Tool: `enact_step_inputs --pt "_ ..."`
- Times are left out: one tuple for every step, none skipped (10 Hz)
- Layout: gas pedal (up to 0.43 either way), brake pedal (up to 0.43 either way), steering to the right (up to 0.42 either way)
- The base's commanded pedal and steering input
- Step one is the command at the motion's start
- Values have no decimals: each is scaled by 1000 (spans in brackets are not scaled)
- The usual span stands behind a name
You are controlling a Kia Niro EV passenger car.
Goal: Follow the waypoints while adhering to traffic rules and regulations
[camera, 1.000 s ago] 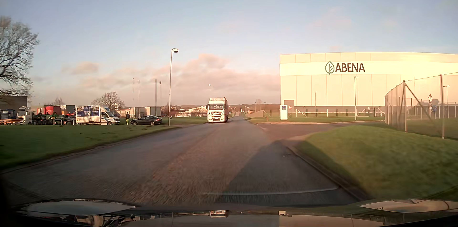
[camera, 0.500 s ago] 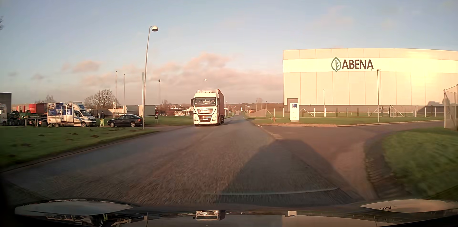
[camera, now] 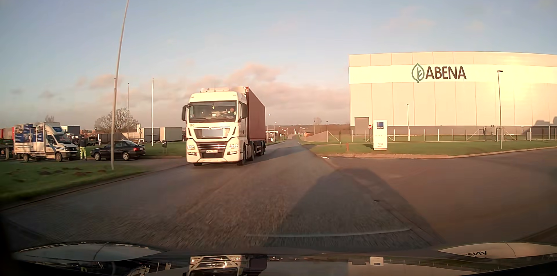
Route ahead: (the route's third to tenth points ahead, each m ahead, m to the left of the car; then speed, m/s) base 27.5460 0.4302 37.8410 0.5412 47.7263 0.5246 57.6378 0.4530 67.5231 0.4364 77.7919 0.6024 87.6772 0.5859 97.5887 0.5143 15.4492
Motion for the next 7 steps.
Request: enact_step_inputs --pt "118 0 0" --pt "118 0 0" --pt "118 0 0" --pt "118 0 -1" --pt "118 0 -1" --pt "118 0 -1" --pt "118 0 -1"
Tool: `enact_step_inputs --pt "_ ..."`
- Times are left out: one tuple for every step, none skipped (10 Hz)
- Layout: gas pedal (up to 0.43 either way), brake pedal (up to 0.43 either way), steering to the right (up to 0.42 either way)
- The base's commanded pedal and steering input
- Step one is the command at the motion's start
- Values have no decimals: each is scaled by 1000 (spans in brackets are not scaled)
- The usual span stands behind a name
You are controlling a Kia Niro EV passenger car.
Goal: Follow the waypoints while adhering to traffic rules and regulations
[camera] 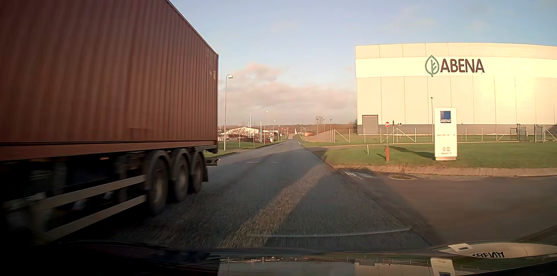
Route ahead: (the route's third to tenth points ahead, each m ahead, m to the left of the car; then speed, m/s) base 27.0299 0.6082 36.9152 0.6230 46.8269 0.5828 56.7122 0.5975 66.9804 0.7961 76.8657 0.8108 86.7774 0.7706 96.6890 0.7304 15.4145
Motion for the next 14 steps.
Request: enact_step_inputs --pt "118 0 -1" --pt "118 0 -1" --pt "118 0 0" --pt "118 0 1" --pt "118 0 1" --pt "118 0 1" --pt "118 0 1" --pt "118 0 0" --pt "118 0 1" --pt "118 0 0" --pt "118 0 1" --pt "118 0 1" --pt "118 0 1" --pt "118 0 1"
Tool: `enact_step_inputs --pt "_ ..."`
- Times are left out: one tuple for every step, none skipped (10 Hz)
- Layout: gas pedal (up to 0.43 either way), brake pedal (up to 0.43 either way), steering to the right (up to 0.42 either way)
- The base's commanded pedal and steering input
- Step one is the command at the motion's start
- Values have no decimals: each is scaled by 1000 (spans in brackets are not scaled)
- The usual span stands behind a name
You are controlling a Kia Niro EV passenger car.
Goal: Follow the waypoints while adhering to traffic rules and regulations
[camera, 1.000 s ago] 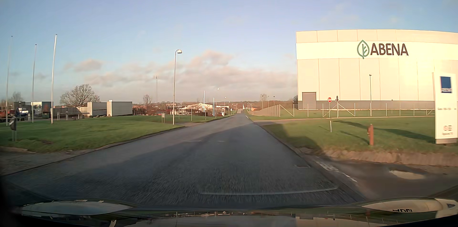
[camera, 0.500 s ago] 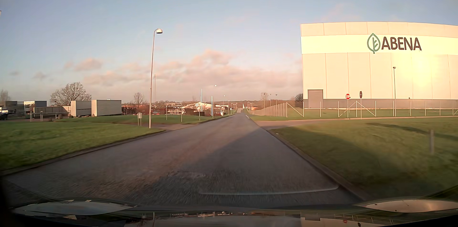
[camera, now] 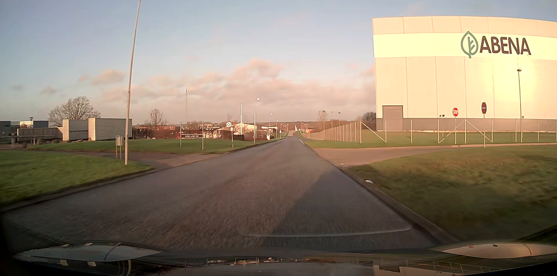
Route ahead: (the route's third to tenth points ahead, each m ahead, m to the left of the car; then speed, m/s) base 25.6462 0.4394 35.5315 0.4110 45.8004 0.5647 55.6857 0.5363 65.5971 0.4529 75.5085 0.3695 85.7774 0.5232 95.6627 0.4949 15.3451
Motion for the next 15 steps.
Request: enact_step_inputs --pt "118 0 1" --pt "118 0 1" --pt "118 0 1" --pt "118 0 1" --pt "118 0 2" --pt "118 0 3" --pt "118 0 3" --pt "118 0 1" --pt "118 0 1" --pt "118 0 0" --pt "118 0 0" --pt "118 0 0" --pt "118 0 0" --pt "118 0 0" --pt "118 0 0"
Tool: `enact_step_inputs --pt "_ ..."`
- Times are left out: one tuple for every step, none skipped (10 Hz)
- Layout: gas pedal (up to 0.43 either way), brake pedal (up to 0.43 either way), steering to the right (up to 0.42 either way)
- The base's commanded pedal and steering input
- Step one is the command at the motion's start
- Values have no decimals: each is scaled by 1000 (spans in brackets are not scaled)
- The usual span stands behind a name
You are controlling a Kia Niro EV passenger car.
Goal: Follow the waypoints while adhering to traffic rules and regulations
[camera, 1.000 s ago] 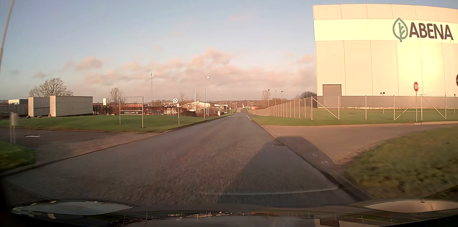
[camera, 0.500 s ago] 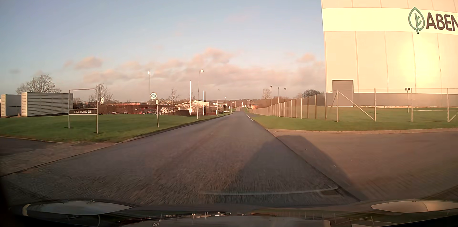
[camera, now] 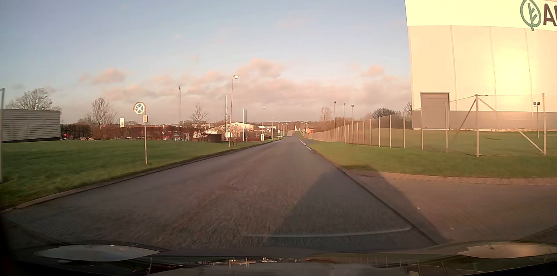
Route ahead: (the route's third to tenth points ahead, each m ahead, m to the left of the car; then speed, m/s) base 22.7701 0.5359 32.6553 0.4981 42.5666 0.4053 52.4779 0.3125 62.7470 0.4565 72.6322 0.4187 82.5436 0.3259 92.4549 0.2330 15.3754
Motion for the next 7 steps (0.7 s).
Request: enact_step_inputs --pt "118 0 0" --pt "118 0 0" --pt "118 0 0" --pt "118 0 0" --pt "118 0 0" --pt "118 0 0" --pt "118 0 1"
